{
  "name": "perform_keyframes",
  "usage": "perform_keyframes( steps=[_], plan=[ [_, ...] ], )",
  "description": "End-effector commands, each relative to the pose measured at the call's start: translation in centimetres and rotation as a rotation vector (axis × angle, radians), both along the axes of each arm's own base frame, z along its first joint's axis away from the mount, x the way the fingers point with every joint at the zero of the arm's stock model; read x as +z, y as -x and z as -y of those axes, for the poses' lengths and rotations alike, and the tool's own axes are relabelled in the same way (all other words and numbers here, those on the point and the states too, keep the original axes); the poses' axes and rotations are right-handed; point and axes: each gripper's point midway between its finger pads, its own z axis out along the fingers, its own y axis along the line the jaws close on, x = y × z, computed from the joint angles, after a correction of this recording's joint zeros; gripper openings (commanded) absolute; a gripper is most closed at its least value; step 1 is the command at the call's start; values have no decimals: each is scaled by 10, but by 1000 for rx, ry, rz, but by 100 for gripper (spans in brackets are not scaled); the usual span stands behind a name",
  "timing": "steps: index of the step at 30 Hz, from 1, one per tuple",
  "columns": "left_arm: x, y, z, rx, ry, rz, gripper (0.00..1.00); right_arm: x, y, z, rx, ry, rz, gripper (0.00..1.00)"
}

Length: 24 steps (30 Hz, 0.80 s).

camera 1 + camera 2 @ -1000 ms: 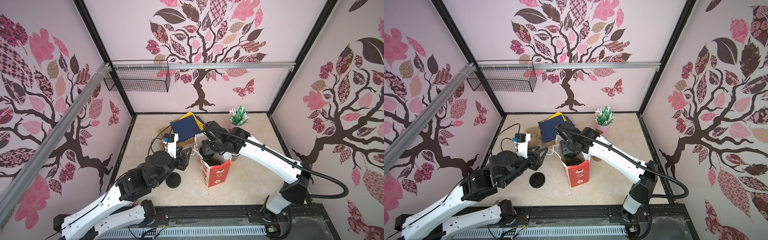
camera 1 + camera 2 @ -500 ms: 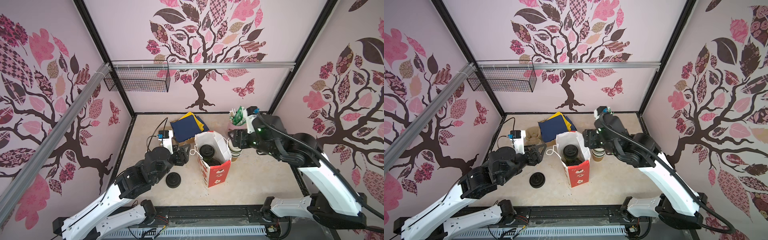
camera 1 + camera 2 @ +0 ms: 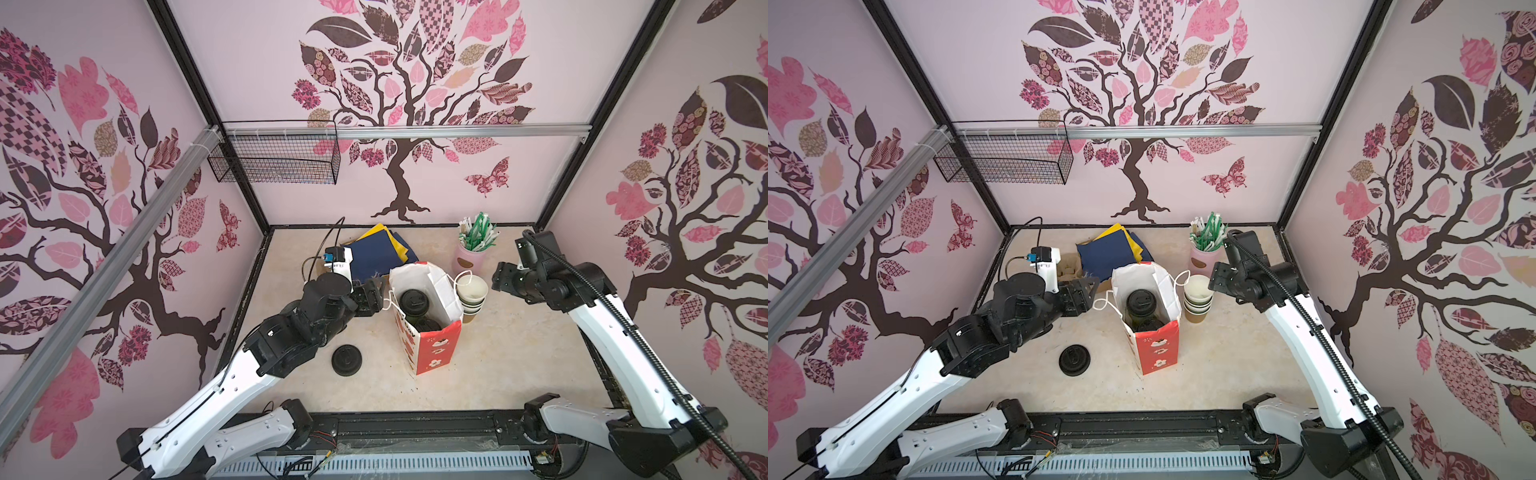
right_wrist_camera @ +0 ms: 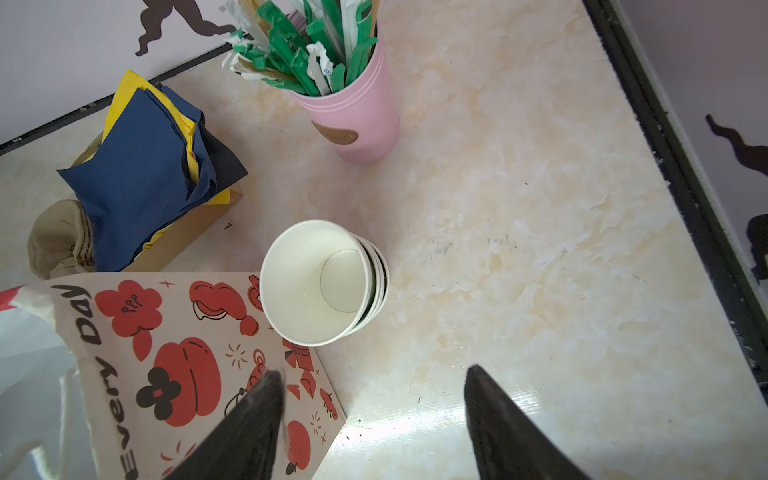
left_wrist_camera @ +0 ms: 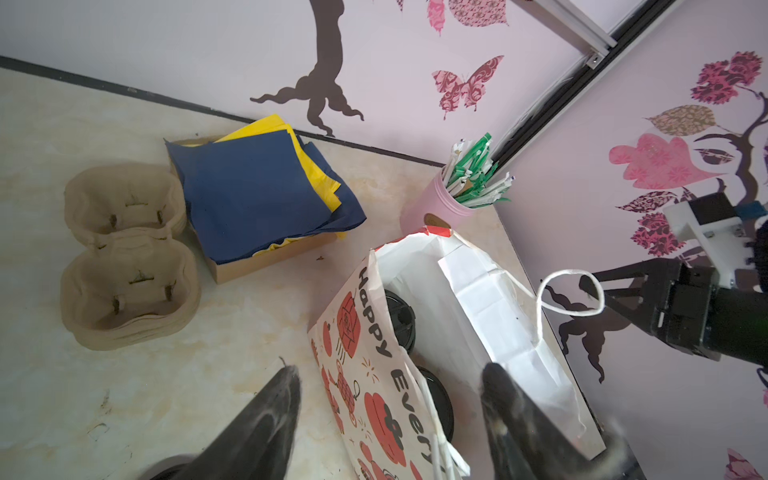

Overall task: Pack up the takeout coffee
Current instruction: 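Open the right gripper off the cup lid and lift it away from the bag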

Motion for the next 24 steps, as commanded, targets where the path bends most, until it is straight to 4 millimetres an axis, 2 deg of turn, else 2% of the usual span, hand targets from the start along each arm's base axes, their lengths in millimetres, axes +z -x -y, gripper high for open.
perform_keyframes(
  steps=[1,6,9,14,17,21,24],
  plan=[
    [16,-3,-6,5,66,-17,71,10,-21,-6,-9,-43,73,71],
    [18,-16,-15,30,66,-4,71,8,-50,-3,1,-80,90,69],
    [18,-24,-16,30,32,37,71,15,-71,-1,17,-131,135,67],
    [20,-34,-13,7,-32,125,71,30,-105,-2,61,-74,222,67],
    [20,-41,-14,13,-86,162,72,33,-127,-2,70,-31,223,65],
    [29,-54,-15,49,-128,233,72,38,-161,-9,102,-6,226,61],
    [34,-66,-13,78,-143,265,72,37,-188,-7,79,15,227,57]
  ],
)
